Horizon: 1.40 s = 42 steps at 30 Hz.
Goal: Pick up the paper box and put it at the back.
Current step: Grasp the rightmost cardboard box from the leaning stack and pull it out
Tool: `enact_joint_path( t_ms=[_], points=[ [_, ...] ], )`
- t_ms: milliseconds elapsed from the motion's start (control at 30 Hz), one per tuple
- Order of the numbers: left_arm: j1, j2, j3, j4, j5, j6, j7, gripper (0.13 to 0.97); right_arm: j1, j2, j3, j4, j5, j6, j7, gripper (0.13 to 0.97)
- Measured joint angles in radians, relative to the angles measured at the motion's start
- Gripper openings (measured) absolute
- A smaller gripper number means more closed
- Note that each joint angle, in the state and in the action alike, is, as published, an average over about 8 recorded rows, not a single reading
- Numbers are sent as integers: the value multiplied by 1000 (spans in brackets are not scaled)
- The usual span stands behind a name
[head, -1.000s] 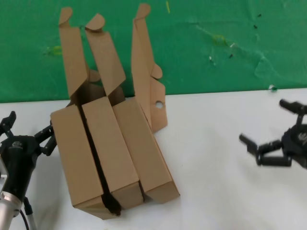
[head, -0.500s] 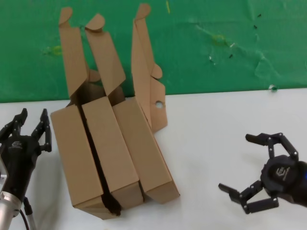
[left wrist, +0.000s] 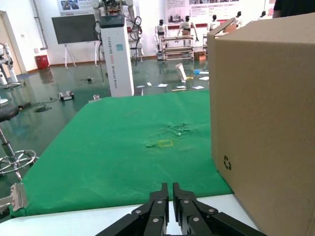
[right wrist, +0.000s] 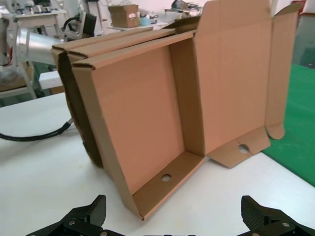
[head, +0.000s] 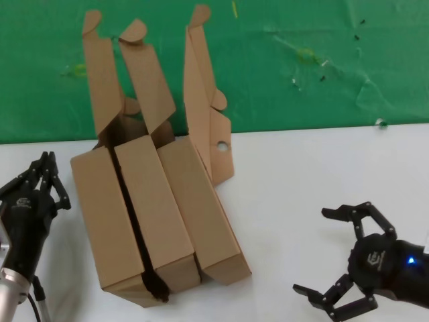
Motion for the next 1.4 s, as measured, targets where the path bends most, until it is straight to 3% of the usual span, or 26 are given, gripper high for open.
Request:
enact_joint_path(
  t_ms=[133,767,1067,1400],
  points=[
    [0,0,0,0,0,0,0,175,29,1,-32,-9,-12,-3,0,965],
    [0,0,0,0,0,0,0,143,241,-28,-253,-18,-158,2,96,906],
    [0,0,0,0,0,0,0,143,293,-53,-319,2,-201,7,129,776],
    [0,0,0,0,0,0,0,143,314,-78,-360,13,-211,8,139,549]
  ],
)
